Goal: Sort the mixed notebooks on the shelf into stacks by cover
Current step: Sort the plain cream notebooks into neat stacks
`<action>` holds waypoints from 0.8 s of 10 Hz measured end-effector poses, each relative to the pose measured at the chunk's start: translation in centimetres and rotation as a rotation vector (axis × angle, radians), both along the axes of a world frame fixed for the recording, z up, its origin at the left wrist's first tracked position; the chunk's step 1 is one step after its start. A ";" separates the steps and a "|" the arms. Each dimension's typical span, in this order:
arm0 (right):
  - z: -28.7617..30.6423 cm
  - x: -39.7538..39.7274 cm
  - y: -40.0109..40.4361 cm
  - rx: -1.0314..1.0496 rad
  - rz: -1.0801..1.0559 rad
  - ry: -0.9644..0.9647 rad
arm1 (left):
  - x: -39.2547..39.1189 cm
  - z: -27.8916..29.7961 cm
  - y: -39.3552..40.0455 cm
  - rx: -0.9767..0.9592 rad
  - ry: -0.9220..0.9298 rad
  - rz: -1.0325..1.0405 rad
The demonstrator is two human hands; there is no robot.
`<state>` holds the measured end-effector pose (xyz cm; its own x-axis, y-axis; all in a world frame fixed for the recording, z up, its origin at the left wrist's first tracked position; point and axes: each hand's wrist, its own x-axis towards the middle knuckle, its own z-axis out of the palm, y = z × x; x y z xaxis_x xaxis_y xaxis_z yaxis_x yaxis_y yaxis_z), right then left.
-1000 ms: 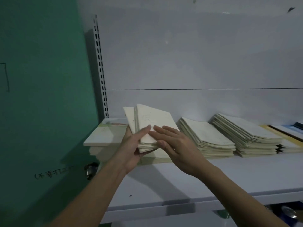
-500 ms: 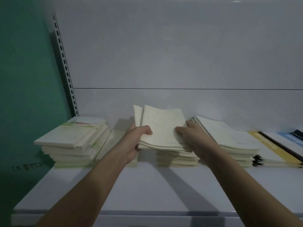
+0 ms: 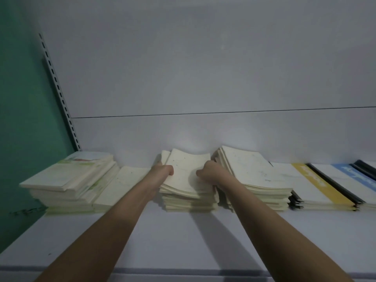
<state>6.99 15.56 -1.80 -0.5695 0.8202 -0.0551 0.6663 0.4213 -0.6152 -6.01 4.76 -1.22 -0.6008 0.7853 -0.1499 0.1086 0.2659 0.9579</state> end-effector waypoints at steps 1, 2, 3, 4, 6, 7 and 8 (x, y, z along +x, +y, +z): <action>-0.6 -0.5 -0.1 -0.035 0.004 -0.055 | 0.0 -0.1 0.3 -0.010 0.017 -0.034; -2.0 -1.0 0.2 -0.208 -0.195 0.165 | -0.4 -0.3 0.6 -0.007 0.010 -0.051; -2.8 -1.3 0.2 -0.223 -0.219 0.156 | -0.8 -0.5 0.7 -0.050 -0.069 -0.057; -3.0 -1.7 0.9 -0.223 -0.218 0.179 | -0.8 -0.4 0.5 -0.053 -0.154 -0.062; -1.2 -1.0 0.0 -0.220 -0.181 0.099 | -1.2 -0.5 1.0 -0.017 -0.075 -0.084; 0.7 -0.1 -1.6 0.066 -0.086 -0.056 | -1.7 0.6 -0.8 0.027 0.119 -0.075; 3.7 -0.2 -5.0 0.371 0.083 0.030 | -3.6 1.8 -4.3 0.048 0.341 -0.027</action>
<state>6.82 10.55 1.92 -0.6313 0.7326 0.2546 0.6047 0.6705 -0.4298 -9.61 0.50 0.62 -0.5890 0.8027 0.0934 0.4311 0.2143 0.8765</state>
